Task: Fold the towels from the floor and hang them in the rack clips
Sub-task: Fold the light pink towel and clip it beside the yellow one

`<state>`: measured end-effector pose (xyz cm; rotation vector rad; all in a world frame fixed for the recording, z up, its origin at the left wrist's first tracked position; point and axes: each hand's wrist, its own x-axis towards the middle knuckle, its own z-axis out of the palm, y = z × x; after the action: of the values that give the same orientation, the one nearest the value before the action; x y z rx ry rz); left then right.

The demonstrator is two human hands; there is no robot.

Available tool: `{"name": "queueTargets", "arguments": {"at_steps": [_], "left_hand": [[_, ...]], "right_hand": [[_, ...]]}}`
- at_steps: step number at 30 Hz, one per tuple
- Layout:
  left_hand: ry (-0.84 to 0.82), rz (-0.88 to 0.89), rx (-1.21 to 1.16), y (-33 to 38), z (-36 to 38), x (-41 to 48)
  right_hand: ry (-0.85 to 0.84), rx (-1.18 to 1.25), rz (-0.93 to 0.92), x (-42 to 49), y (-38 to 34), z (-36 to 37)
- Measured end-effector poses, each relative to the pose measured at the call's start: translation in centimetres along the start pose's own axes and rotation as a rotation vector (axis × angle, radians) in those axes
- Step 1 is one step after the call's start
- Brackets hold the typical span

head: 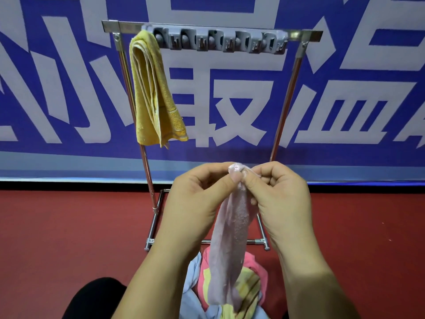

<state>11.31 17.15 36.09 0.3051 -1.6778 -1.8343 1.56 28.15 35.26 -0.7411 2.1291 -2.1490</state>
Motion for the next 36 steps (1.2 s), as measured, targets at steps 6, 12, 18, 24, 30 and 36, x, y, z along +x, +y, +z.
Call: {"name": "queueTargets", "arguments": {"at_steps": [6,12,18,24,30,36], "left_hand": [[0.02,0.034,0.089,-0.4,-0.2,0.6],[0.046,0.066,0.197,-0.3,-0.1,0.8],[0.118,0.121,0.278,-0.4,-0.2,1.2],[0.193,0.194,0.29,0.3,-2.4,4.2],[0.153,0.143,0.343,-0.3,-4.0,5.0],[0.173,0.178,0.285,1.0,-5.0,6.2]], "right_hand": [[-0.025,0.001,0.01,0.4,-0.1,-0.2],[-0.052,-0.008,0.004,0.5,-0.2,-0.3],[-0.241,-0.097,0.028,0.9,1.1,-0.8],[-0.491,-0.509,0.135,3.0,4.2,-3.6],[-0.225,-0.682,-0.043,4.8,2.5,-4.7],[-0.11,-0.3,-0.096,6.1,-1.7,-4.2]]}}
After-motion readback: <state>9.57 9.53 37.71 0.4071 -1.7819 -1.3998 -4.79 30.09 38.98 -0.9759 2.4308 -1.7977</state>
